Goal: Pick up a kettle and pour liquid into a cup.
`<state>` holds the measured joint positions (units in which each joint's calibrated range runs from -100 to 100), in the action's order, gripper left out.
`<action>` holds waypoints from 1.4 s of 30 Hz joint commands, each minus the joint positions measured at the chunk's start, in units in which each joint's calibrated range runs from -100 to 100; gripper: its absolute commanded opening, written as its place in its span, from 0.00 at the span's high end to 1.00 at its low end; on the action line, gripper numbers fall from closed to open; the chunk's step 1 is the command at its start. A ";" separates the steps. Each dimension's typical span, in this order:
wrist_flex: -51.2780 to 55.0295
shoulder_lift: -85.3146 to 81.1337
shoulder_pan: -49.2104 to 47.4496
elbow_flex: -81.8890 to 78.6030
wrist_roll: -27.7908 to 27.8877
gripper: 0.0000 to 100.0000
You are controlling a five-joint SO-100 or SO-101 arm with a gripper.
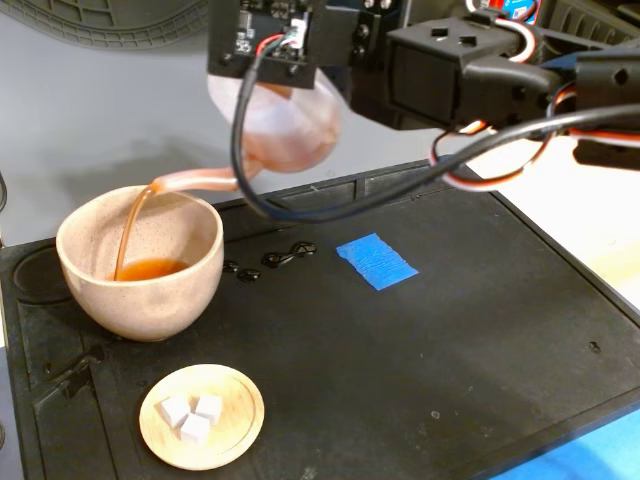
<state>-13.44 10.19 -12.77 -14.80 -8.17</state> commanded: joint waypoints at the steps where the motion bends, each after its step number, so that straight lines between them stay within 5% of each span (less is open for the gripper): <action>1: -0.10 -1.31 1.71 4.82 0.01 0.99; 17: -0.10 -1.06 1.71 3.91 -0.09 0.99; 27: -0.10 -1.23 4.06 3.64 -11.22 0.99; 42: -0.10 -1.66 9.92 -10.88 -20.82 0.99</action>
<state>-13.44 10.10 -3.78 -24.63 -28.71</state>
